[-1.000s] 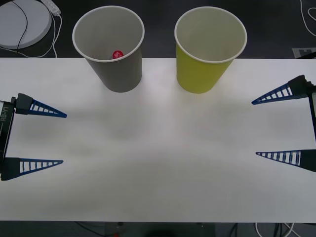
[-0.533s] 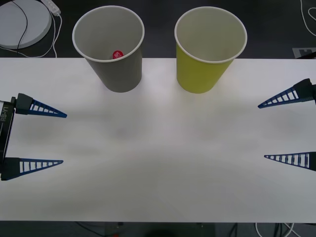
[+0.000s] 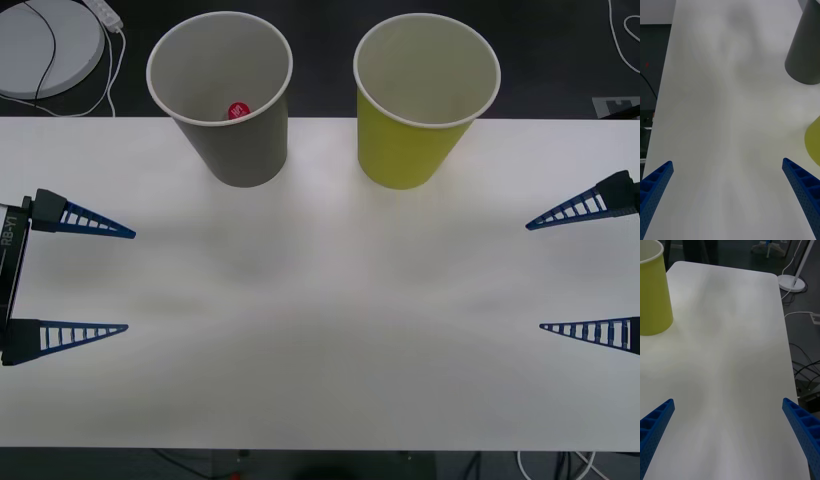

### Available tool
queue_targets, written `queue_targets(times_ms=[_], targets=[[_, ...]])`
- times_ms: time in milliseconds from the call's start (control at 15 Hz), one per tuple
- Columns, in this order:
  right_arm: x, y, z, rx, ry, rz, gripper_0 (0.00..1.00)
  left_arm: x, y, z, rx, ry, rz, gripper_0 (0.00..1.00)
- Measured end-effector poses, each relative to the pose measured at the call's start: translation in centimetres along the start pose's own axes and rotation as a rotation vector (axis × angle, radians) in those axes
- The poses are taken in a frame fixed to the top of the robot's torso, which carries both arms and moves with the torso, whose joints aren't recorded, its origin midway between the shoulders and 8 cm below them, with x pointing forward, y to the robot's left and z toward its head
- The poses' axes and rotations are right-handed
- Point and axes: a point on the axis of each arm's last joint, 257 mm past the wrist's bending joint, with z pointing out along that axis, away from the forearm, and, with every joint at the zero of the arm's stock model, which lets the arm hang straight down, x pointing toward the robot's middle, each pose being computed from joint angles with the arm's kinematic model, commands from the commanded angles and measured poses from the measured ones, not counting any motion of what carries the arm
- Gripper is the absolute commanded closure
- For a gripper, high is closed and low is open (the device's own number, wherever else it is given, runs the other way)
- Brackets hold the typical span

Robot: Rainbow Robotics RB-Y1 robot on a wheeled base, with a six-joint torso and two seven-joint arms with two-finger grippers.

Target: Put the can into the green bin and the plastic bottle into the gray bin

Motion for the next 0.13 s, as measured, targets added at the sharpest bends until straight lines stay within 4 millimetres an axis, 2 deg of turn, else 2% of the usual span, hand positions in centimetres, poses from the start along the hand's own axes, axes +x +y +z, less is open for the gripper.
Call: queue_targets(times_ms=[133], targets=[[0.0, 0.0, 0.0, 0.0, 0.0, 0.0, 0.0, 0.0, 0.0, 0.0, 0.0, 0.0, 0.0, 0.0]])
